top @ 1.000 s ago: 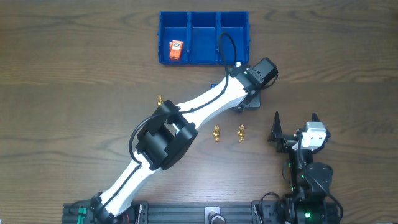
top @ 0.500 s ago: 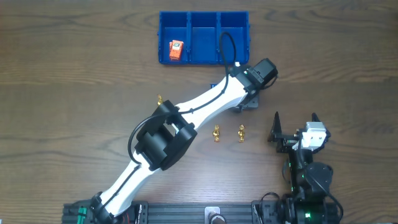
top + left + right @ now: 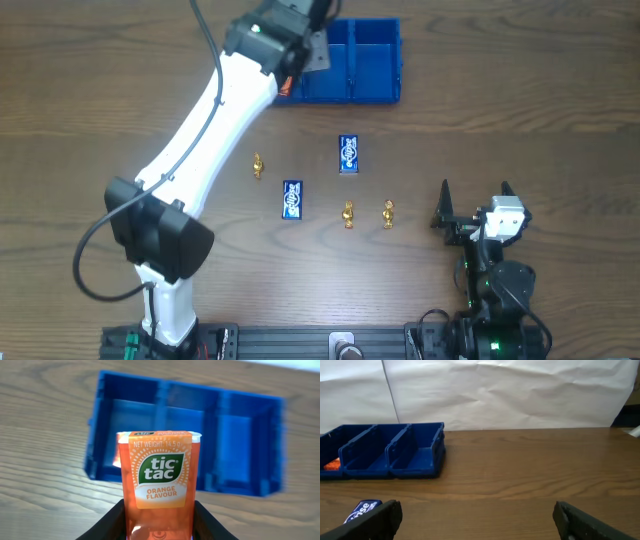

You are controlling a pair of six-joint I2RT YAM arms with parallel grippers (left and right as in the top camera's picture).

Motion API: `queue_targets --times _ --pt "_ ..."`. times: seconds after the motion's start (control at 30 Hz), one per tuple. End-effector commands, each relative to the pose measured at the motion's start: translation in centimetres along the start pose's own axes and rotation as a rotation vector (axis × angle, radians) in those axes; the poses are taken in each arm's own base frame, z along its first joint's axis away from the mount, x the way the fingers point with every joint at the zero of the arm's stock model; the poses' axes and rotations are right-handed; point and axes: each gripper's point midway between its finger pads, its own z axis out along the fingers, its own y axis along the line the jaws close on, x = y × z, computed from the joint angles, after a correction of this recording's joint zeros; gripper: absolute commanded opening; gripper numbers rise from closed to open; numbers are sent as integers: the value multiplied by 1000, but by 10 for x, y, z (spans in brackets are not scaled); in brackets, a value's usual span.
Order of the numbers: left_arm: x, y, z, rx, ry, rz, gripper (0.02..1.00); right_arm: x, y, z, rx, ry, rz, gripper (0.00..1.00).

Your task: Sort Candies Into Trays

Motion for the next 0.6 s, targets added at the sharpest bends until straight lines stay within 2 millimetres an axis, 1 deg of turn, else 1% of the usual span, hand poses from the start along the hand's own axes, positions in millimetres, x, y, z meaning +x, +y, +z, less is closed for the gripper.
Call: queue_targets --times 0.03,0.13,0.23,0.33,0.47,0.6 --pt "8 27 45 -33 84 78 358 1 -1 0 3 1 -11 998" --pt "7 38 66 -51 97 91 364 1 -1 0 3 1 -11 998" --pt "12 46 84 -44 133 90 362 1 -1 0 3 1 -11 998" --pt "18 50 95 -32 166 95 364 1 -1 0 3 1 -11 998" --pt "24 50 103 -32 184 97 371 1 -1 0 3 1 -12 998" --pt "24 50 104 -33 184 96 389 1 -1 0 3 1 -11 998"
